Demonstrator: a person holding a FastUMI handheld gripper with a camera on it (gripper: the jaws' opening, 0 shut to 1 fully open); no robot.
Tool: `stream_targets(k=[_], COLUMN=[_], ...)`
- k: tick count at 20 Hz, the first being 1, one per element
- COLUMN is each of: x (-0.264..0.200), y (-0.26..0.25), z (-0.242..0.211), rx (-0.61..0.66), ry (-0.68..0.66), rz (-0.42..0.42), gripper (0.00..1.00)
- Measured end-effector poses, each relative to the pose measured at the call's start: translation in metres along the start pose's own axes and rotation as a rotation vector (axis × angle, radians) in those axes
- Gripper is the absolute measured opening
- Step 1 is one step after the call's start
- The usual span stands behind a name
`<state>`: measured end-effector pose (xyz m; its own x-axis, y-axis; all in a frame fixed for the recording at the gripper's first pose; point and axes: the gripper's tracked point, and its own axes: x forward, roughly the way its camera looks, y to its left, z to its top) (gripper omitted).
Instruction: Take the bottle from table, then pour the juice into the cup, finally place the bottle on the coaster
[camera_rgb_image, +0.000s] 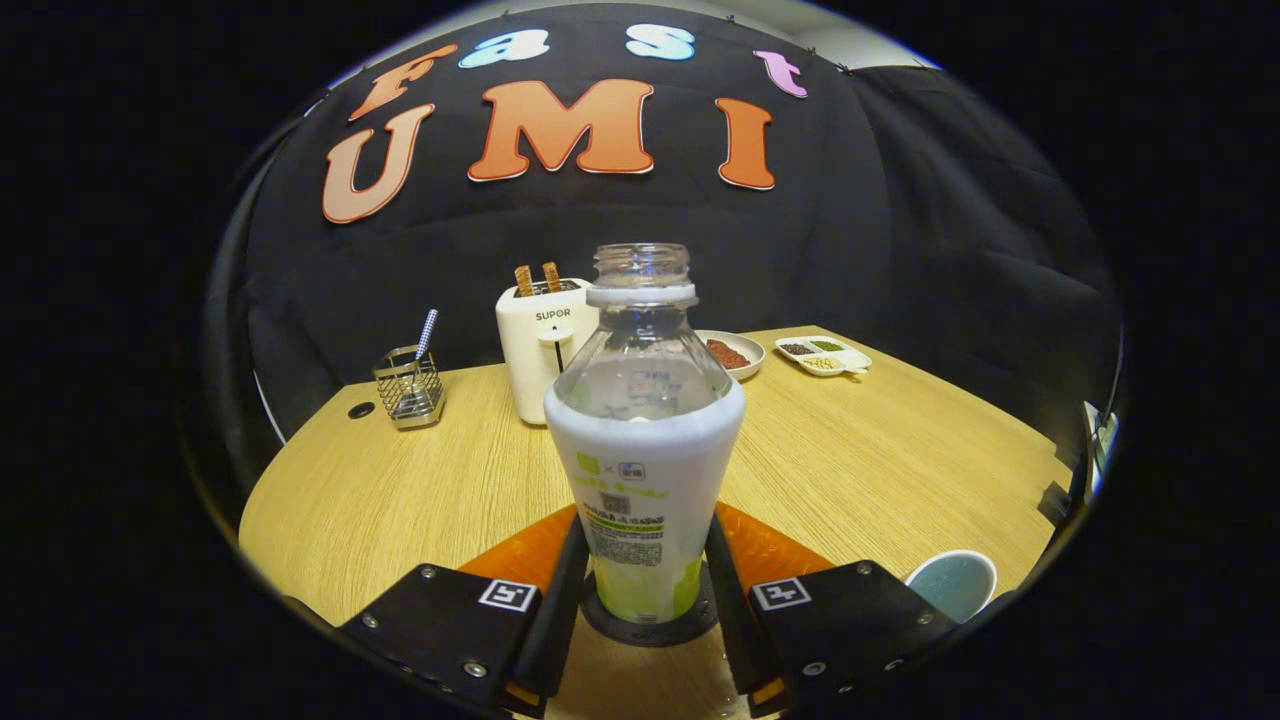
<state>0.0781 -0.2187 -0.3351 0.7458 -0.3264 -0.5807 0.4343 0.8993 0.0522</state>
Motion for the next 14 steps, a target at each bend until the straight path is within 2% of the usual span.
stream_targets(k=[5, 6, 10, 14], x=[-0.001, -0.002, -0.009, -0.029], y=[-0.001, -0.001, 0.003, -0.003], z=[-0.004, -0.005, 0.001, 0.010], rx=[-0.006, -0.014, -0.011, 0.041], ry=[-0.002, 0.000, -0.020, -0.040], rz=[-0.012, -0.012, 0.022, 0.020], gripper=[0.68, 0.76, 0.97, 0.97])
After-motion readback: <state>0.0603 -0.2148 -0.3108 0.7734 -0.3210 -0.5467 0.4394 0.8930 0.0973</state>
